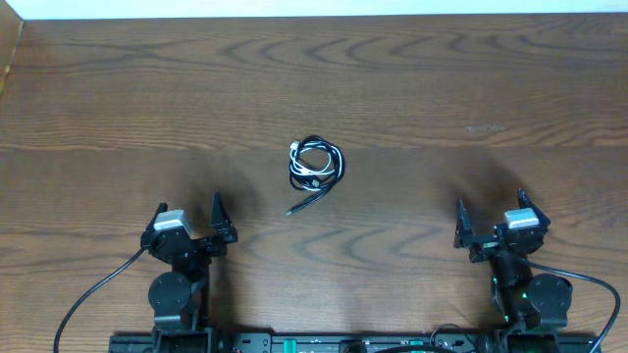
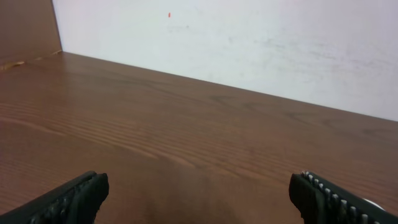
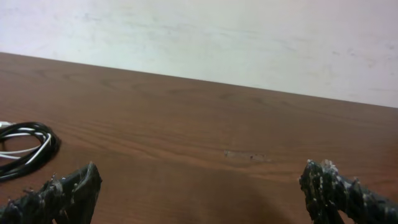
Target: Untangle cables
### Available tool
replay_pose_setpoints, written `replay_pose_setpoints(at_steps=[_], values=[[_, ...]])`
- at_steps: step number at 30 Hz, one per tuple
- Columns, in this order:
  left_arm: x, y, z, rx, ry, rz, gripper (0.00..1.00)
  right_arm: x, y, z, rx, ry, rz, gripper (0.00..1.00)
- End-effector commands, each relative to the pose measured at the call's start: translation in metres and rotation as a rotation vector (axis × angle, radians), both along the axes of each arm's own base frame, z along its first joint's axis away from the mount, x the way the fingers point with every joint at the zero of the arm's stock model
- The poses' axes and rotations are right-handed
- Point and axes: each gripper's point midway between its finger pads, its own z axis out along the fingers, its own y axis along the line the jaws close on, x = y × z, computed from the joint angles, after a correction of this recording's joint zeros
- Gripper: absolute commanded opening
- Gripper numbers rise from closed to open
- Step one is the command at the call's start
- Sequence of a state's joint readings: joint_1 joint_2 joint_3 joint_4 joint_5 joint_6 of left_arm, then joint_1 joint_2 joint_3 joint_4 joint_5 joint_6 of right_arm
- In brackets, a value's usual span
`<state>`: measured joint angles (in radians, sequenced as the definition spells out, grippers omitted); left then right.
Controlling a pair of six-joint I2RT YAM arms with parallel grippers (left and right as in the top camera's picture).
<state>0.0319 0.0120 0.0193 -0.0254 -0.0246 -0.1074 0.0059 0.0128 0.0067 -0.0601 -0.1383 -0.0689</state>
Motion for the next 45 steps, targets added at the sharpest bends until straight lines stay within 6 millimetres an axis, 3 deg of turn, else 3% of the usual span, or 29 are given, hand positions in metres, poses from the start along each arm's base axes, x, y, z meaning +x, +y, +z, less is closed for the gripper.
replay_pose_setpoints(at_steps=[1,8,17,26,37,45], values=[[-0.001,0.002,-0.016,0.008,0.051,0.008,0.98,-0.001,0.005,-0.001,0.013,0.003,0.02,0.99],[-0.001,-0.003,-0.016,0.005,0.05,-0.019,0.98,-0.004,0.022,0.002,0.022,-0.004,0.122,0.99],[0.002,-0.007,-0.01,0.0,0.098,-0.044,0.98,-0.007,0.028,0.012,0.024,-0.019,0.162,0.99],[0.017,-0.015,0.017,0.008,0.176,-0.096,0.98,-0.008,0.038,0.03,0.031,0.031,0.219,0.99],[0.053,-0.031,0.056,-0.028,0.296,-0.199,0.98,0.017,0.044,0.073,0.043,0.186,0.25,0.99],[0.073,-0.031,0.074,-0.012,0.44,-0.211,0.98,0.037,0.054,0.087,0.021,0.357,0.322,0.99]])
